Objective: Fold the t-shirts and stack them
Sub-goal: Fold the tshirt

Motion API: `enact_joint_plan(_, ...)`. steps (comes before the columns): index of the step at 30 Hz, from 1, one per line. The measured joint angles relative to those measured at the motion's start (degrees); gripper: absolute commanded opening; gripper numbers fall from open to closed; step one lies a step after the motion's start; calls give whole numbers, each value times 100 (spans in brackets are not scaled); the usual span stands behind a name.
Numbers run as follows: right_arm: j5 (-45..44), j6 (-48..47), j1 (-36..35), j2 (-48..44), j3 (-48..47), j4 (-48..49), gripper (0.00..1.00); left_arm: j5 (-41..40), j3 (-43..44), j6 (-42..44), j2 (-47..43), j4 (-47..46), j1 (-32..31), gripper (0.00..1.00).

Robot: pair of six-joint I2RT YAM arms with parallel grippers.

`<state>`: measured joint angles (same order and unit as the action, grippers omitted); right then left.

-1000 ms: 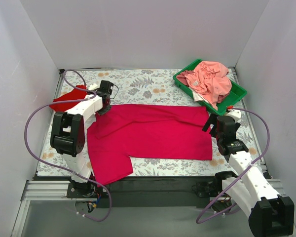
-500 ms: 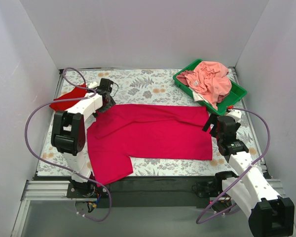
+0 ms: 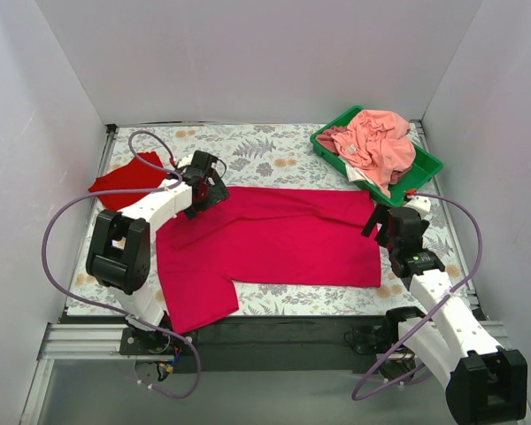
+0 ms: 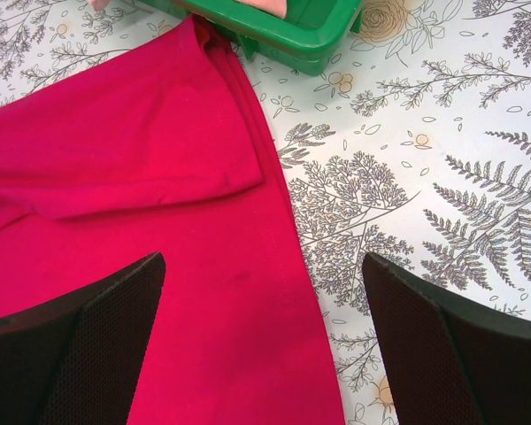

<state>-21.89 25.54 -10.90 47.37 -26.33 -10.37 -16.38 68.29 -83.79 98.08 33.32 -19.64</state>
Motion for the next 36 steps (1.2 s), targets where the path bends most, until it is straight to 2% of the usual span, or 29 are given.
enact_joint_plan(6, 0, -2, 0, -2, 0, 0, 98, 22, 22, -42, 339, 17, -37, 74)
enact_joint_plan(10, -4, -2, 0, -2, 0, 0, 98, -114, 188, -138, 562, 319, -37, 64)
enact_joint_plan(11, -4, -2, 0, -2, 0, 0, 98, -142, 219, -162, 581, 389, -37, 58)
enact_joint_plan(14, -4, -2, 0, -2, 0, 0, 98, -247, 337, -245, 651, 619, -37, 53)
enact_joint_plan(21, -4, 0, 0, 4, 0, 0, 98, -337, 520, -299, 741, 986, -39, 52)
enact_joint_plan(24, -4, -2, 0, 39, 0, 0, 98, -398, 629, -315, 896, 1080, -42, 47)
enact_joint_plan(27, -4, 0, 0, 79, 0, 0, 98, -426, 658, -330, 1025, 1152, -44, 39)
enact_joint_plan(31, -7, 0, 0, 85, 0, 0, 98, -431, 673, -365, 1123, 1204, -44, 18)
enact_joint_plan(32, -7, 0, 0, 85, 0, 0, 98, -431, 678, -369, 1134, 1211, -44, 8)
enact_joint_plan(36, -7, 0, 0, 87, 0, 0, 98, -442, 684, -374, 1134, 1224, -55, 0)
